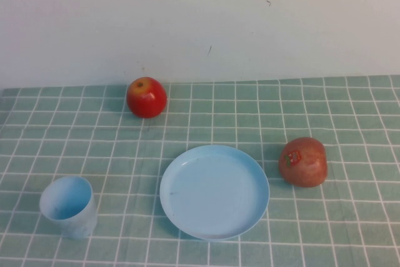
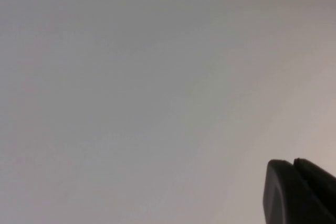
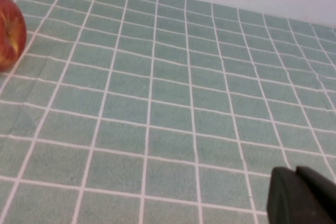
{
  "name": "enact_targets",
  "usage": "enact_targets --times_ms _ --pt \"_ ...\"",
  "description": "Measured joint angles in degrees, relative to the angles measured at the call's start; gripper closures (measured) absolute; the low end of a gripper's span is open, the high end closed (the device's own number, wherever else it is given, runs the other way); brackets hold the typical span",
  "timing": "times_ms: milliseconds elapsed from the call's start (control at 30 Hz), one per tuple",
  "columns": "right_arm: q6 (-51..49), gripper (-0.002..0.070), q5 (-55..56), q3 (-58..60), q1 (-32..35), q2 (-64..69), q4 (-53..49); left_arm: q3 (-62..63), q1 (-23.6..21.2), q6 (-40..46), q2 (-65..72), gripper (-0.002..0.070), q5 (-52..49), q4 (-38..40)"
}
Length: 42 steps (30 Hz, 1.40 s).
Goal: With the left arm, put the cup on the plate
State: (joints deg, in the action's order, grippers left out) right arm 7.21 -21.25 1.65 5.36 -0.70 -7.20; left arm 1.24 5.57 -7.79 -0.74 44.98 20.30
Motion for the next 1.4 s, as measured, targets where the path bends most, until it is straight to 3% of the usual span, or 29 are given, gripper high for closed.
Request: enact_targets --times_ms 167,400,600,1233,1300,1400 --pt "0.0 0.0678 0.0 0.0 0.0 0.0 0.0 16.6 0.0 -0.1 0.1 0.0677 -17.0 -10.0" --pt "0.0 0.0678 0.0 0.0 0.0 0.0 0.0 41.8 0.0 1.1 11.8 0.0677 -49.5 -13.3" --pt "0.0 0.0678 0.0 0.0 0.0 0.0 0.0 53.4 0.0 1.3 28.4 0.0677 -71.4 -14.0" --pt "0.0 0.0678 0.0 0.0 0.0 0.0 0.0 54.5 0.0 0.4 59.4 0.0671 -99.8 -17.4" --pt "0.0 0.0678 0.0 0.0 0.0 0.0 0.0 54.5 0.0 0.3 62.5 0.0643 -100.4 -18.8" --pt "0.0 0.0678 0.0 0.0 0.0 0.0 0.0 54.5 0.0 0.0 66.9 0.0533 -101.3 -21.0"
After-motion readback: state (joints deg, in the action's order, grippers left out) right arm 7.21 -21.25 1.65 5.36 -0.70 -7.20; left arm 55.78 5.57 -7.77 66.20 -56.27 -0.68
